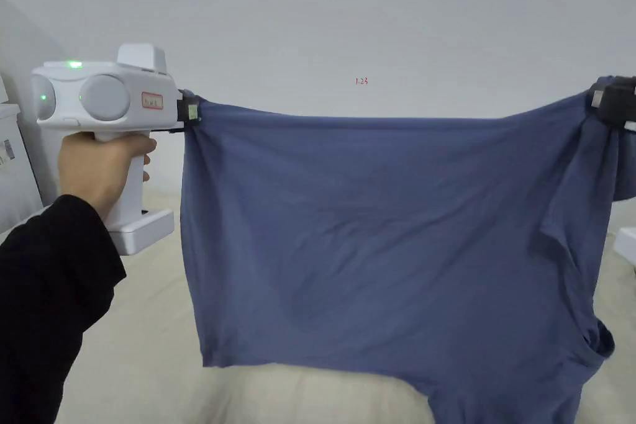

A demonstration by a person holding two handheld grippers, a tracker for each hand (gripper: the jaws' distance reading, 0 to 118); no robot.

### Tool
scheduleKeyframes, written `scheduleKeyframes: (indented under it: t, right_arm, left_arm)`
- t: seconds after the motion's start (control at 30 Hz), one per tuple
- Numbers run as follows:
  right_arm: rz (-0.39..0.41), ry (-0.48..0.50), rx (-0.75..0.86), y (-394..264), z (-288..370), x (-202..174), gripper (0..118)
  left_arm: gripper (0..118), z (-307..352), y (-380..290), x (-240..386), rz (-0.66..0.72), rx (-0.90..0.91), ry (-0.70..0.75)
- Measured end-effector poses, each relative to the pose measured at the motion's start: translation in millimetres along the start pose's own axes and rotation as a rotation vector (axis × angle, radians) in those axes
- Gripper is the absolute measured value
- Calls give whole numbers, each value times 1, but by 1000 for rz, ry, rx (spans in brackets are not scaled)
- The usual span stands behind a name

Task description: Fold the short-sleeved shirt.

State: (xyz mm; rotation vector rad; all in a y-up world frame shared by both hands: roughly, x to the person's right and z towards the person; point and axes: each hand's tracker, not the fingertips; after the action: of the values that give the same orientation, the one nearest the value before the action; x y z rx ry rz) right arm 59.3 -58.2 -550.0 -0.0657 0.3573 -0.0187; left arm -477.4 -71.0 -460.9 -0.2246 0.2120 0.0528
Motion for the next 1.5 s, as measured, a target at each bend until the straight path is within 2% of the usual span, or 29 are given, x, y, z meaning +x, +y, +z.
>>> scheduleKeyframes:
  t: [0.17, 0.3, 0.53, 0.6, 0.73, 0.97, 1.1, 1.37, 1.5]
  right_arm:
    - [27, -3, 11, 12, -29, 10, 4]
    - [35, -11, -12, -16, -55, 21, 4]
    - [6, -31, -158, -108, -80, 30, 4]
    - [-17, -40, -232, -141, -83, 34, 4]
    - [-13, -29, -317, -198, -72, 30, 4]
    - [-90, 3, -448, -287, -16, 22, 4]
    - [-107, 28, -494, -326, 38, 11, 4]
    - [-177, 60, -553, -365, 150, -3, 4]
    - [-178, 55, -590, -375, 200, -22, 4]
  left_arm:
    - [0, -25, 9, 7, -40, 1, 13]
    - [0, -56, -11, 13, -45, -37, 16]
    - [0, -110, -93, 24, -90, -167, 7]
    - [0, -116, -125, 26, -82, -211, -5]
    - [0, -119, -183, 25, -70, -299, -10]
    - [0, -87, -283, 11, -32, -418, -26]
    - [0, -37, -335, 4, -23, -476, -41]
    - [0, 63, -409, -5, -25, -572, -44]
    - [0, 99, -434, -11, 3, -607, -28]
